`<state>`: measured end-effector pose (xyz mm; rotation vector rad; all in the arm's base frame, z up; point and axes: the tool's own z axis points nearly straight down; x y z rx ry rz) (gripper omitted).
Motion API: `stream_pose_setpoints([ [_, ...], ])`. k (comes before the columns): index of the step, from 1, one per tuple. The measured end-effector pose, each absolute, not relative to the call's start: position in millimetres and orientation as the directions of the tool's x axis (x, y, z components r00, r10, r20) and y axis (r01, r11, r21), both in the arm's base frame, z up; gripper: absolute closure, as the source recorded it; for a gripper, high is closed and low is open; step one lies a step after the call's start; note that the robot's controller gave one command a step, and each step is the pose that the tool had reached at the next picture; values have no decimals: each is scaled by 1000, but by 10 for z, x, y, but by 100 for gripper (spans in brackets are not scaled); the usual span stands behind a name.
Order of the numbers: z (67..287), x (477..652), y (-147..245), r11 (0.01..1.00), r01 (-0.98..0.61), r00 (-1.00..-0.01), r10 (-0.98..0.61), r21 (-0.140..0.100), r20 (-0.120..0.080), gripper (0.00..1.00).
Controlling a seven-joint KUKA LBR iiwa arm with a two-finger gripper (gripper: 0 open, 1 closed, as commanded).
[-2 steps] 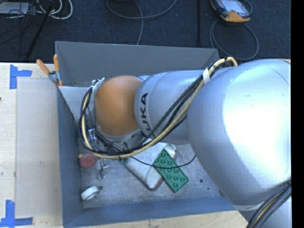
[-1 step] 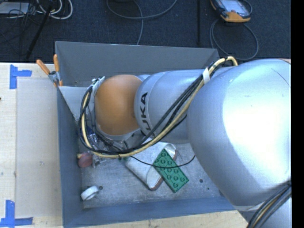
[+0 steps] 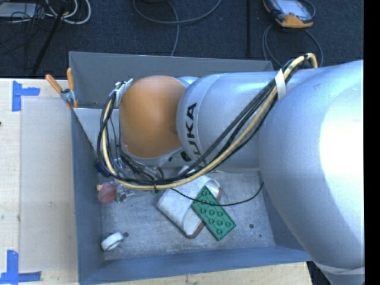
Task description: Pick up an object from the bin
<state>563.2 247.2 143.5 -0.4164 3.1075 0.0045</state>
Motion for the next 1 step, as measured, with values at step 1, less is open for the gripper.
stream_pose_setpoints([
  [1,3120,4953,2062,943,-334,-942,-334,0,-8,100],
])
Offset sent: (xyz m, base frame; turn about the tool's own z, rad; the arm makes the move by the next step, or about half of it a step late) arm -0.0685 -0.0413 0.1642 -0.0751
